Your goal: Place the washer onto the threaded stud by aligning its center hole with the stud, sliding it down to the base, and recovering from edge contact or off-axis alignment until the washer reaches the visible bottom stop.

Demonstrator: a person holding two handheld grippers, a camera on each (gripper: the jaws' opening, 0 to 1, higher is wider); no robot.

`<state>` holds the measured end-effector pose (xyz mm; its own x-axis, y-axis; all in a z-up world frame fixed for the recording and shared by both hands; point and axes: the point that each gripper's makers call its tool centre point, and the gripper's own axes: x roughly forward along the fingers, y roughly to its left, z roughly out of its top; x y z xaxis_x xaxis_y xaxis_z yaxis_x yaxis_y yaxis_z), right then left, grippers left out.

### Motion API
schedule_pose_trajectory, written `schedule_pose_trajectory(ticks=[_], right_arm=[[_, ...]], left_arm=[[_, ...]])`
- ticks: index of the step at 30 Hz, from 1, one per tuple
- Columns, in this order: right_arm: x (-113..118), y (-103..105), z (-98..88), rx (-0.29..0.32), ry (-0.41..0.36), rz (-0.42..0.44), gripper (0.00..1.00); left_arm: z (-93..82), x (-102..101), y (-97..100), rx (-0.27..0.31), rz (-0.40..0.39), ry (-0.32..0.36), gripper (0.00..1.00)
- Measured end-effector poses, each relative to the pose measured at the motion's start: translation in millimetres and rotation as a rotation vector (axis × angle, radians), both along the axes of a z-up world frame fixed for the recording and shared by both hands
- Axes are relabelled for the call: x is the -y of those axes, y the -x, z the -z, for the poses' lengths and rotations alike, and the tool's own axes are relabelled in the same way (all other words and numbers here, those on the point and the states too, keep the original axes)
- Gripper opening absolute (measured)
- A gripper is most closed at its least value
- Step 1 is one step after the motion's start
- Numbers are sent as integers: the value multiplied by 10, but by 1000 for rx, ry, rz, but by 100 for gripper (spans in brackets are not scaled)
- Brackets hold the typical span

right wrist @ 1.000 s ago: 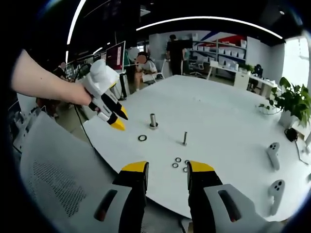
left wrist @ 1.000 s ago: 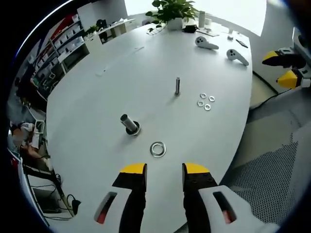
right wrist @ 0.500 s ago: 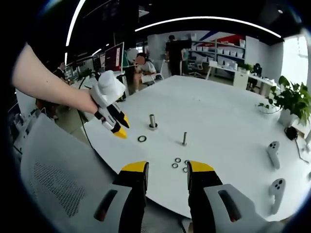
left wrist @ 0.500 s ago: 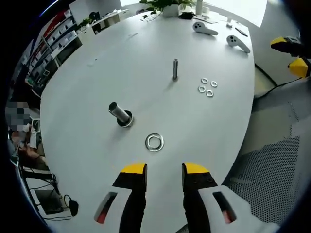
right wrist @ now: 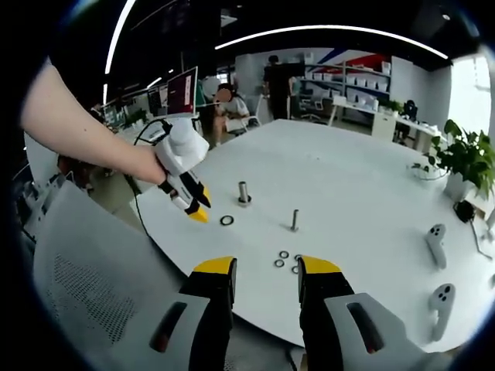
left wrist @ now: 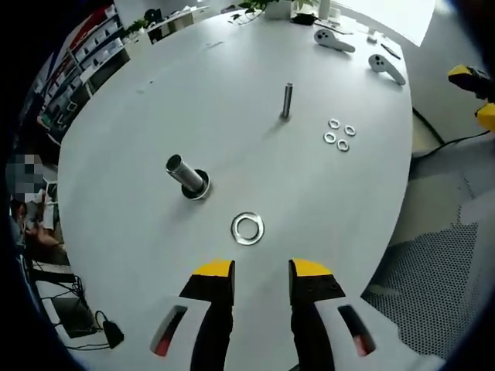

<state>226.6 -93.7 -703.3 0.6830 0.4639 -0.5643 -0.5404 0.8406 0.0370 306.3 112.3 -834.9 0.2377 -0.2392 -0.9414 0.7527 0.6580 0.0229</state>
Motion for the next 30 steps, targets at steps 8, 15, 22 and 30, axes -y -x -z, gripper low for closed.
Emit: schedule_pose_trajectory(ticks=[8,15,22,30], right_arm=[[-9,6,15,-7,5,-7,34],[-15,5,7,-3,4,-11,34],[-2,-1,5,-3,2,-3,34],[0,-4,18,-7,9,-4,34]], left_arm=[[35,23,25,-8,-14,-6,26],[106,-22,4,-23,-25,-26,27],[170,-29,-85,-45,-64,-19,27],[257,49,-188,-73,-85,0,27]])
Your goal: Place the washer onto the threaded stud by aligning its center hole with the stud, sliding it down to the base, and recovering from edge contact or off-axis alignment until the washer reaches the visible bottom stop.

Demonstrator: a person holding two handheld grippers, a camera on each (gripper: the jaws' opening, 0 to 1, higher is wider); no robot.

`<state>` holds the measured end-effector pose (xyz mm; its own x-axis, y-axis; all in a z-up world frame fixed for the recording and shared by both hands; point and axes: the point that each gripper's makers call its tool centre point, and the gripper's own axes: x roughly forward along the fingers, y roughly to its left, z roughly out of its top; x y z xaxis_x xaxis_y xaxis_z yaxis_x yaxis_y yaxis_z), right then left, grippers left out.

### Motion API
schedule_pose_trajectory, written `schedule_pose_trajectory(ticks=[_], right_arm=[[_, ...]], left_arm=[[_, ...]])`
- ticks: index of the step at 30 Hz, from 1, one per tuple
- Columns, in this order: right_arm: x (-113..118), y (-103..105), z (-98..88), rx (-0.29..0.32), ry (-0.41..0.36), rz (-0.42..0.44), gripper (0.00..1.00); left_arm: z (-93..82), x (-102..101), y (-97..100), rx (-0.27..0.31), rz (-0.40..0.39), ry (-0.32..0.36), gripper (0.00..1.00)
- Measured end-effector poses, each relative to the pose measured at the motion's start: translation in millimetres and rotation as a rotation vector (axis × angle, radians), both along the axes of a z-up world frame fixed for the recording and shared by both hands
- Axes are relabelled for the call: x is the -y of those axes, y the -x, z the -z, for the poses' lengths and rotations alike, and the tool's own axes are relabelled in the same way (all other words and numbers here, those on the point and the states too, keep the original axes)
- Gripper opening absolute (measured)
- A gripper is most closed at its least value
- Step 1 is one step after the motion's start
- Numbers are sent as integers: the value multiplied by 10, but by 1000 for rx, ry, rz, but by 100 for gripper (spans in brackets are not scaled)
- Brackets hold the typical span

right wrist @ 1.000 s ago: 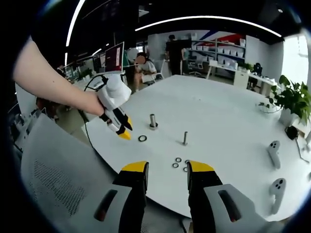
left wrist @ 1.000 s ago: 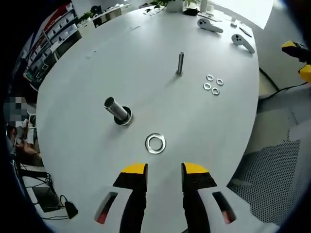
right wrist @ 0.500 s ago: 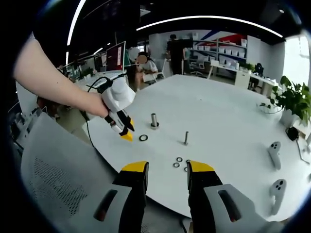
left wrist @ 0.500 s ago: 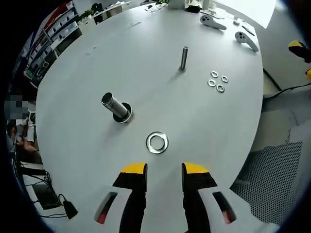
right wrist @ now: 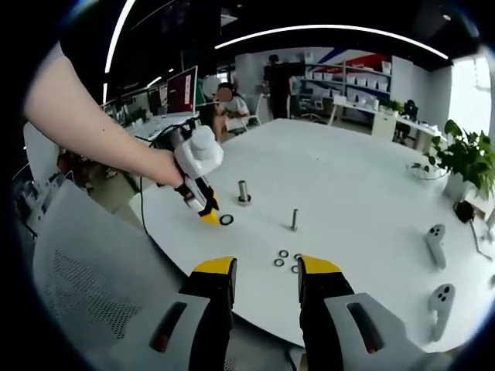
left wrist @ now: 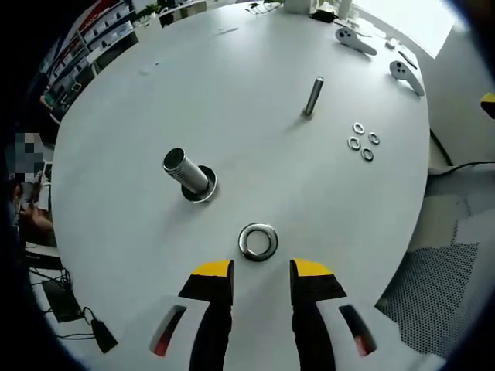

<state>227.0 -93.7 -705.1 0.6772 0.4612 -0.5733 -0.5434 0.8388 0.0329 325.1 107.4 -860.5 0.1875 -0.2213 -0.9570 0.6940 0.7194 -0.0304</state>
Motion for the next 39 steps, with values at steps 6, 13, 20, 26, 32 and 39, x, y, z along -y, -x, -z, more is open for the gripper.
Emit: schedule_pose_trajectory(ticks=[6,13,20,26,32,39], right_arm=[[12,-5,-8,3,-1,8,34],[16,-2,5,-2,4,8,34],[30,-5,7,-4,4,16,34],[31,-9,5,-3,3,17,34],[32,-10,1,-2,2,18,33],[40,-11,9,-3,8,20,33]], left_arm=[[79,0,-34,-20,11,-16,27],[59,65,-12,-28,13,-16,27],[34,137,10,-45,28,-11,26],[61,100,-46,-16,181,-96,21],[109,71,-110,-48,140,-81,21],[146,102,-102,-116,173,-162,26]])
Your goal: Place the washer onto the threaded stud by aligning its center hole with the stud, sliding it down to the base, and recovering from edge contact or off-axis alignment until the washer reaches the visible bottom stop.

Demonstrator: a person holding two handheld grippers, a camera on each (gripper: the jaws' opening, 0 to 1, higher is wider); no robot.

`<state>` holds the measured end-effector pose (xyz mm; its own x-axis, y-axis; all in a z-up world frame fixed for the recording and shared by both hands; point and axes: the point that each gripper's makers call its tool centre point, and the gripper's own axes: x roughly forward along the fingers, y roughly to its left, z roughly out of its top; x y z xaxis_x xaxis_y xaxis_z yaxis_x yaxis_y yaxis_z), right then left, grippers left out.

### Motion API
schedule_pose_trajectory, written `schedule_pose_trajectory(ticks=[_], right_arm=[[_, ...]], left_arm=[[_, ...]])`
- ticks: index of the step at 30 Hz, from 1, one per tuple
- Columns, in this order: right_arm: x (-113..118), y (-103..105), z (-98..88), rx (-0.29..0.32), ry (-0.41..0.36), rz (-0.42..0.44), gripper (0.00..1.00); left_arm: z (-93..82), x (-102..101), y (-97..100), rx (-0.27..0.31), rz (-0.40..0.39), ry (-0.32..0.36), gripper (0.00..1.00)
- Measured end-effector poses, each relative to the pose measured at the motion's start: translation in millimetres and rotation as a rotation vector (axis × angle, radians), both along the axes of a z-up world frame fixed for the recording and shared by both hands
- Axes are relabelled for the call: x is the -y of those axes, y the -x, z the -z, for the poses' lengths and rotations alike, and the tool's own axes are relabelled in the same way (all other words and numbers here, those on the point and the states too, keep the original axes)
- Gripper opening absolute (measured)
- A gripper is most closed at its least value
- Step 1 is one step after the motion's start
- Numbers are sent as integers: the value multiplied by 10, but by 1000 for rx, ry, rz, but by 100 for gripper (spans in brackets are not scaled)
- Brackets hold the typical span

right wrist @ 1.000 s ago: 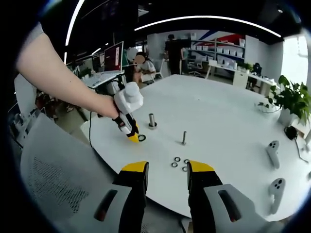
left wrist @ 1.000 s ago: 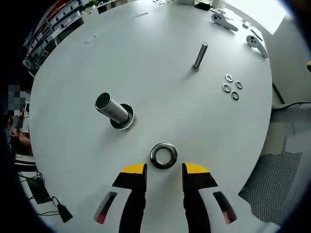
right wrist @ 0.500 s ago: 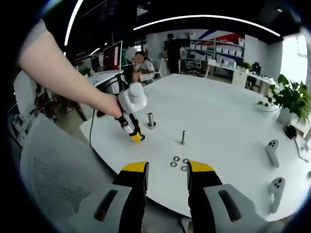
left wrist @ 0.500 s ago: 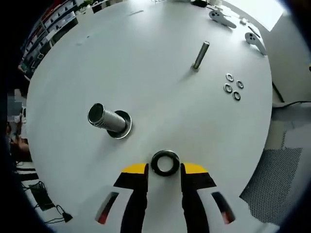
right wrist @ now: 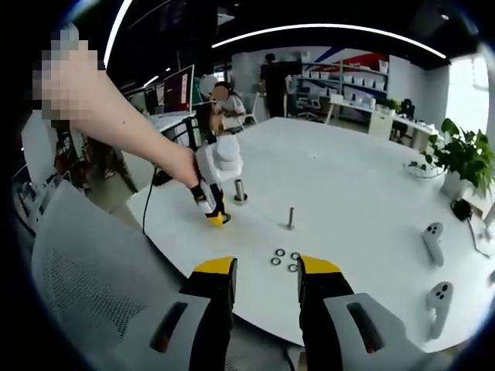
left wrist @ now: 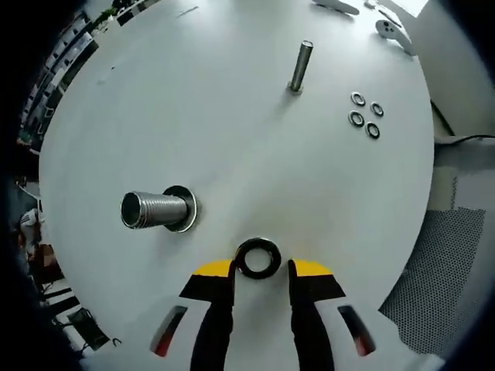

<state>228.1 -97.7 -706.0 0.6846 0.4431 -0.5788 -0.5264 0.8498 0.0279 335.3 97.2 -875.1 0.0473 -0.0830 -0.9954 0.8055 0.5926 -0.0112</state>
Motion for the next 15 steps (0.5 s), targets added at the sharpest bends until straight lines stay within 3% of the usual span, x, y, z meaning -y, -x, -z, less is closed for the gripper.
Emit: schedule_pose_trajectory(ticks=[15], right_arm=[[8,-5,-5,3,0,5,33]], left_arm=[[17,-22,-35,-4,-109,-1,23]])
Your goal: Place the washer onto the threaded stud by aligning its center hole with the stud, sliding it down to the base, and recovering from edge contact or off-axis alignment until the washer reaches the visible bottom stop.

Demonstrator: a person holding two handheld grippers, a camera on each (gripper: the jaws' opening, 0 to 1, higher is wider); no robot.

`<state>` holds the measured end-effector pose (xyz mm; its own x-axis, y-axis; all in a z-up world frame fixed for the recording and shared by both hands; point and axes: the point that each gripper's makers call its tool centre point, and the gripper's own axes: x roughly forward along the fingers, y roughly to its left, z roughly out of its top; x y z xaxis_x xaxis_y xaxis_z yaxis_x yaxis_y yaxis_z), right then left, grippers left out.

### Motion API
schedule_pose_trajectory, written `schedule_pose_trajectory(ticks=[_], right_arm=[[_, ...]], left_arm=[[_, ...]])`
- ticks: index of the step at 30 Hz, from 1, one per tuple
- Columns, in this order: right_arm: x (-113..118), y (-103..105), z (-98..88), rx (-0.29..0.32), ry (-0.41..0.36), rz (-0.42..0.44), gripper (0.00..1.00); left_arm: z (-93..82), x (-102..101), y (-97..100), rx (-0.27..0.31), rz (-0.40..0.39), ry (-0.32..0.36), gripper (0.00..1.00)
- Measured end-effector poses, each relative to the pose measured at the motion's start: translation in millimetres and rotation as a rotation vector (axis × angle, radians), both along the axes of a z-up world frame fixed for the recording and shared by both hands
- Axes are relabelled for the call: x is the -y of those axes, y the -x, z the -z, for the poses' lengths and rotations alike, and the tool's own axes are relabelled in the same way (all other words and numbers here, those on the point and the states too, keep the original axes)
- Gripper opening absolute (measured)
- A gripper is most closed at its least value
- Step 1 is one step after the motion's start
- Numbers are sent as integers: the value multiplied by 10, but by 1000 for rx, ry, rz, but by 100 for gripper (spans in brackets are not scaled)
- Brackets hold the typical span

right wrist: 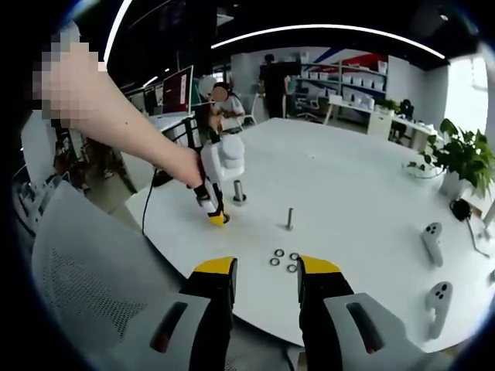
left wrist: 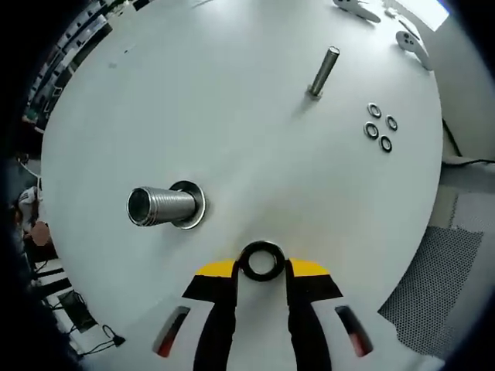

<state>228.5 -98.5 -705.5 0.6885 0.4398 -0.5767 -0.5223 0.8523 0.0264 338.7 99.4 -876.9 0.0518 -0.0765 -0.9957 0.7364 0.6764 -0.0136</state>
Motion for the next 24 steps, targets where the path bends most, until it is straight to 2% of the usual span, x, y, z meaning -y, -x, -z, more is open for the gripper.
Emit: schedule_pose_trajectory(ticks=[3,7,12,17,24], right_arm=[[-3,2,2,-1,1,-2,33],[-6,6,11,-4,3,-5,33],[-3,8,13,-5,3,-5,33],[3,3,2,0,-1,0,33],[-10,10,13,-6,1,-8,33]], left_arm=[[3,2,-5,-3,-24,-5,22],[0,16,3,-6,-19,-29,22],[-7,-2,11,-2,-12,-14,20],[-15,-3,22,72,-13,42,19],[-21,-3,13,96,-17,67,19]])
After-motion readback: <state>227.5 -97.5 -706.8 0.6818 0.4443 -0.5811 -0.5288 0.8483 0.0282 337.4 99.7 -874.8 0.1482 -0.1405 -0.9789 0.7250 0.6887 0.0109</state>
